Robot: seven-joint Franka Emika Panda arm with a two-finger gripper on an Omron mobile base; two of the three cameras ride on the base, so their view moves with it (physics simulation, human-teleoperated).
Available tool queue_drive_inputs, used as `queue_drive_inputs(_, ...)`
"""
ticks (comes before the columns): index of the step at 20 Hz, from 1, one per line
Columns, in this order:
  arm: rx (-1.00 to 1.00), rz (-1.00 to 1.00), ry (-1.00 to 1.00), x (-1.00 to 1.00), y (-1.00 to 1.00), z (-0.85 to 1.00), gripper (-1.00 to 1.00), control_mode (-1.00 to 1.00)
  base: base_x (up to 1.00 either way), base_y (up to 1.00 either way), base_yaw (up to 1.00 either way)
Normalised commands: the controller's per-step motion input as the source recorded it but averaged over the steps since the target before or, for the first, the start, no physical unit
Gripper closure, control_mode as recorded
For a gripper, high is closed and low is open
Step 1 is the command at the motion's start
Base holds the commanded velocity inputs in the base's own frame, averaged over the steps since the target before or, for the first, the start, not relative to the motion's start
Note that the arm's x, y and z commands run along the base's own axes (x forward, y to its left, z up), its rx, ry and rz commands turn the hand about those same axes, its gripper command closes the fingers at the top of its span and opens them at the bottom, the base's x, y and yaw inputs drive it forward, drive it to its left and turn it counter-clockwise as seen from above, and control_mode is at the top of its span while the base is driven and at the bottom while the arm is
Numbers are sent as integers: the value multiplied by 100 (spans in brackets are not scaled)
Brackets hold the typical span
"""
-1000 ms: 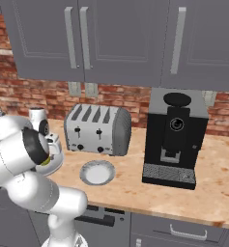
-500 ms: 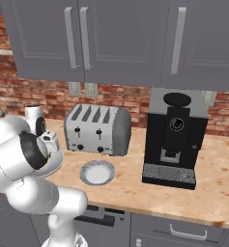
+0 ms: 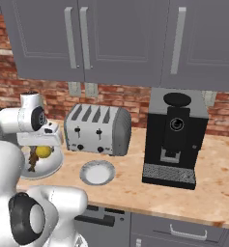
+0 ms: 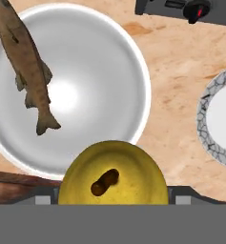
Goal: Remove the pear from the bowl and place it on the small plate. Then place the bowl with only the fish in the microwave, close the door, and press the start button to microwave the fish.
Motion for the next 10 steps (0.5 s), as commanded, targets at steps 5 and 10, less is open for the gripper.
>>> queue_drive_inputs(5, 11, -5, 0, -42, -100, 13, 100, -100, 0, 0, 0)
queue_drive_inputs(10, 11, -6, 7, -14, -100, 0, 100, -100, 0, 0, 0)
